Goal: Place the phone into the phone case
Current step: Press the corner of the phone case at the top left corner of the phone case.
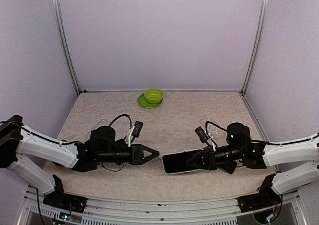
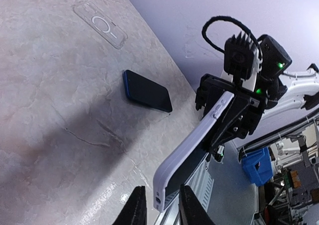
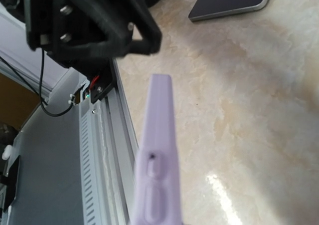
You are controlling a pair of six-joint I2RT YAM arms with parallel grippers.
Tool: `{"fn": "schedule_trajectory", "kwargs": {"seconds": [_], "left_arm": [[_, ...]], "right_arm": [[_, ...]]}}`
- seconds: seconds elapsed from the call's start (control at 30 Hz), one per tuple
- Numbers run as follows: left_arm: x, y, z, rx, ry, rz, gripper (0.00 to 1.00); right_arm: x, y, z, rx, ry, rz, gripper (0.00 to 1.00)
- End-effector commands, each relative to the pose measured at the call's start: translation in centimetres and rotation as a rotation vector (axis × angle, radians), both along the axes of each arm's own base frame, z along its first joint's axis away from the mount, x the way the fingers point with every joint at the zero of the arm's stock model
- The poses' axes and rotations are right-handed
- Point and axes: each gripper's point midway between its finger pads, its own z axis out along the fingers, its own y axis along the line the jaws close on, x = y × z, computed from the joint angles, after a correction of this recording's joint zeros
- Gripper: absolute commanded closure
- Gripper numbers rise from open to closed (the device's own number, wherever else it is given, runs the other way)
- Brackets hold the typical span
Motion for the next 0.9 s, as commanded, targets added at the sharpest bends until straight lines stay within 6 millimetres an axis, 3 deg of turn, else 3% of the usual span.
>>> {"fn": "schedule_trajectory", "kwargs": {"seconds": [0.0, 0.37, 0.5, 0.77, 0.87], "left_arm": [[-0.9, -1.6, 0.9, 0.009, -0.038, -0.048, 0.72], [-1.8, -4.0, -1.2, 0.097, -0.032, -0.088, 0.74], [-1.2, -3.5, -1.8, 0.121, -0.032, -0.049, 0.73], [-0.5, -1.8, 0.1, 0.076, -0.073, 0.025, 0.67], [-0.4, -1.5, -0.3, 0.099, -0.067, 0.037, 0.65]], "right_arm": [[0.1, 1.1, 2.5, 0.064, -0.059, 0.04, 1.0], [0.2, 1.3, 3.0, 0.065, -0.056, 0.042, 1.0], [0.2, 1.2, 3.5, 0.071, -0.067, 0.04, 1.0], [0.8, 1.1, 3.4, 0.058, -0.074, 0.008, 1.0], [0.9, 1.1, 3.5, 0.062, -0.077, 0.003, 1.0]]}}
